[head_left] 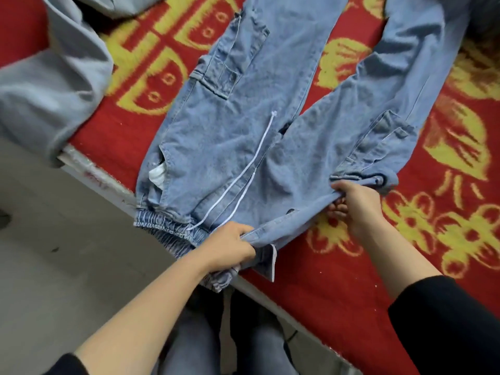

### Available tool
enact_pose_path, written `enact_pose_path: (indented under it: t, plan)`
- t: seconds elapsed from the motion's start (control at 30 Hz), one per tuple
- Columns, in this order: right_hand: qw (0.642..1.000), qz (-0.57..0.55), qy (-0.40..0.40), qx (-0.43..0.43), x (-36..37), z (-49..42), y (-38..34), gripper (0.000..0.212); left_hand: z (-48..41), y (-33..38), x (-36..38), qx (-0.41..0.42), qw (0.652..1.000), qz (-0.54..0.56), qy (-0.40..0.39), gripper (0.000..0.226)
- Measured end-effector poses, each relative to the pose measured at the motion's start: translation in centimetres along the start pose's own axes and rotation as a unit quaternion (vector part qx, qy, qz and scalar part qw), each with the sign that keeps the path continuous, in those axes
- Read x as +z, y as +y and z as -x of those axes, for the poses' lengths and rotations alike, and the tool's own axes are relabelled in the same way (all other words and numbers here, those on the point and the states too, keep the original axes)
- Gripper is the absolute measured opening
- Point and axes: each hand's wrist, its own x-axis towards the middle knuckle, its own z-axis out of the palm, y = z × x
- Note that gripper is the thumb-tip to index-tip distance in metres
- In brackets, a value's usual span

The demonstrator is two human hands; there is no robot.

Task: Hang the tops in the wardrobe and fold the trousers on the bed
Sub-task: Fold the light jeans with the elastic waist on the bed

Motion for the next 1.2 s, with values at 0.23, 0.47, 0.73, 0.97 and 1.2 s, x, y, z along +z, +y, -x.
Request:
enact_pose_path:
  t: [0.23,0.47,0.73,0.97,1.2]
  plan:
    - [0.985,0.005,-0.071,-0.159,11.5,2.2,-9.4,0.028,1.0,-1.2,-11.8,0.027,0.982,0.174,0.064,0.009]
    - [0.962,0.047,-0.160,-0.218,25.5,2.5,-11.2,0.021,-1.0,-8.4,-18.1,-0.054,0.943,0.225,0.240,0.037]
    - [0.867,0.374,-0.290,-0.158,30.8,-0.8,-5.5,0.007,-3.3,-13.9,-19.0,-0.191,0.962,0.045,0.188,0.026]
    - [0.918,0.281,-0.237,-0.150,29.6,-3.7,-11.2,0.023,-7.6,-7.4,-23.8,-0.074,0.968,-0.066,0.230,0.009]
    - [0.932,0.276,-0.018,-0.236,24.0,-10.6,-19.8,0.015,-17.7,4.1,-26.2,0.075,0.963,-0.091,0.244,0.014]
